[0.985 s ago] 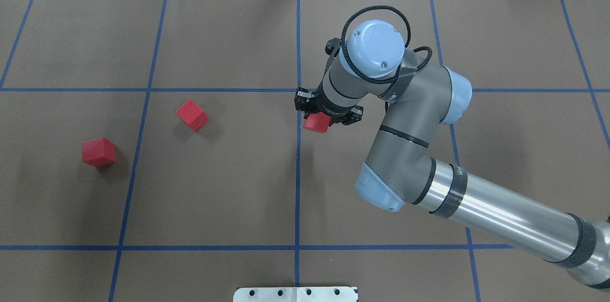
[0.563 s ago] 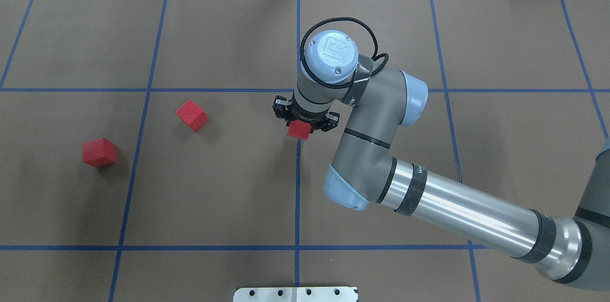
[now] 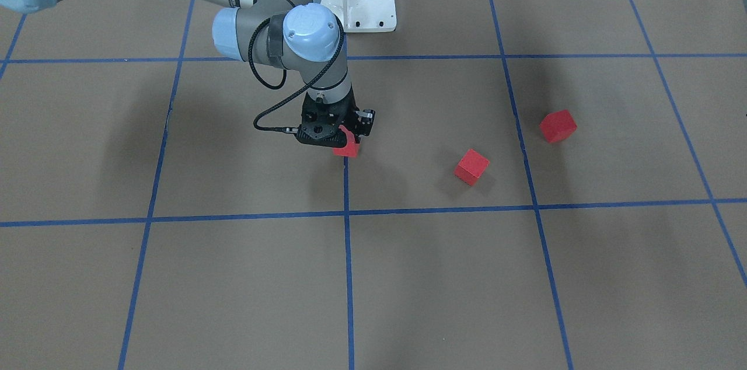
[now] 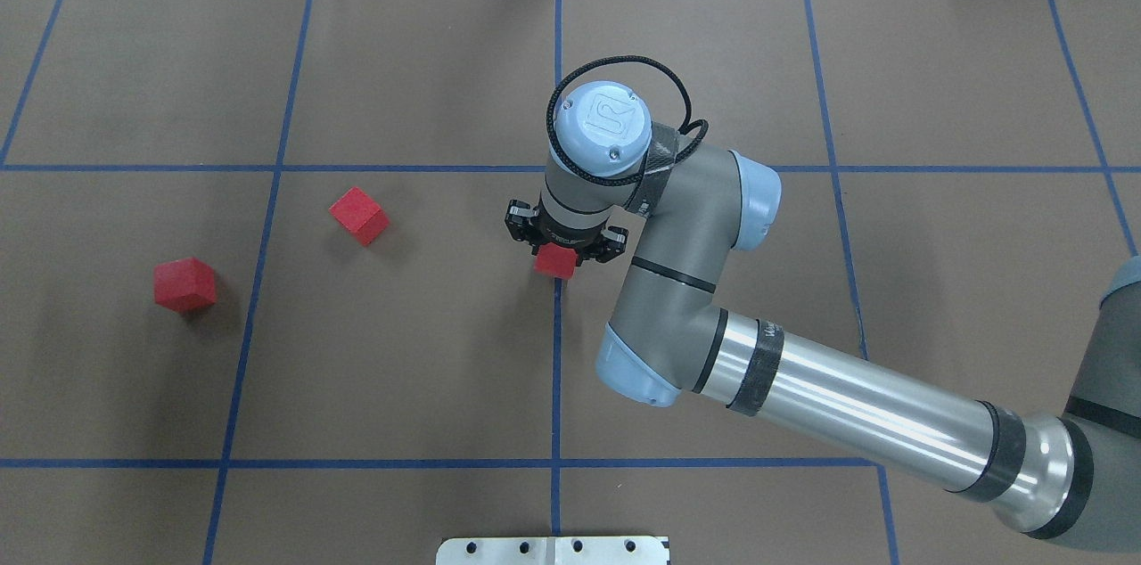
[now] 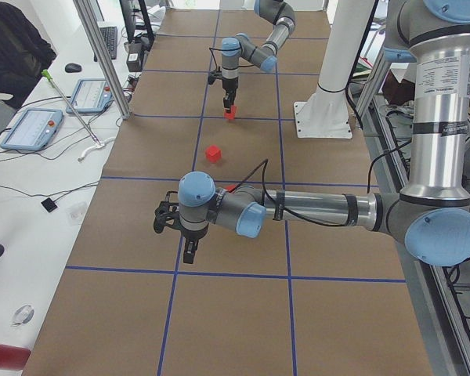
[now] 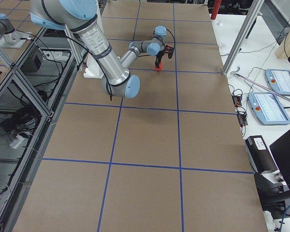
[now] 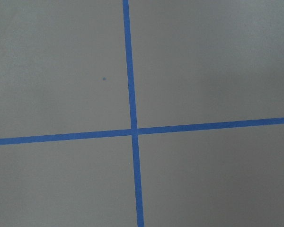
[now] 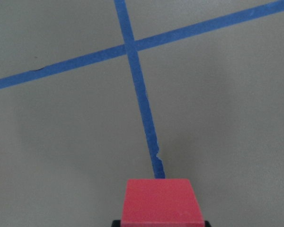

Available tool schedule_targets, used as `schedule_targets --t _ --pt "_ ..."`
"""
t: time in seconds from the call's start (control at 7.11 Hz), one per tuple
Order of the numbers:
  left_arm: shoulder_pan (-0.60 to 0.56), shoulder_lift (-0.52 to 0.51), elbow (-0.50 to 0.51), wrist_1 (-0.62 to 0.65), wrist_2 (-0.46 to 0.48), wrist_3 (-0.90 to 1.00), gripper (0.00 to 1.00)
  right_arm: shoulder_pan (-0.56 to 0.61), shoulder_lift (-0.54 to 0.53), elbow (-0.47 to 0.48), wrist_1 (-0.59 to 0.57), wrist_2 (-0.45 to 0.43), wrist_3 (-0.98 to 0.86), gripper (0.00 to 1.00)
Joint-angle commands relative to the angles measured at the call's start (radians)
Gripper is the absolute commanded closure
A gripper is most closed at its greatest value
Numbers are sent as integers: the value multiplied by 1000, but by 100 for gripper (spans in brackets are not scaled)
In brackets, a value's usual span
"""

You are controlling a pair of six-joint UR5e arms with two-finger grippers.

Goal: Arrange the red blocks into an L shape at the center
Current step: 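Lower the cube at the center and open the right gripper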

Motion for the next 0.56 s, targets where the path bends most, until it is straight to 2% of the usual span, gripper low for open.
schedule_targets --t 0.0,0.42 --pt "0 -1 -3 0 -1 0 0 -12 -1 -4 2 -22 -16 2" --pt "2 -10 -23 3 -4 -2 0 -21 -1 7 2 -35 -22 1"
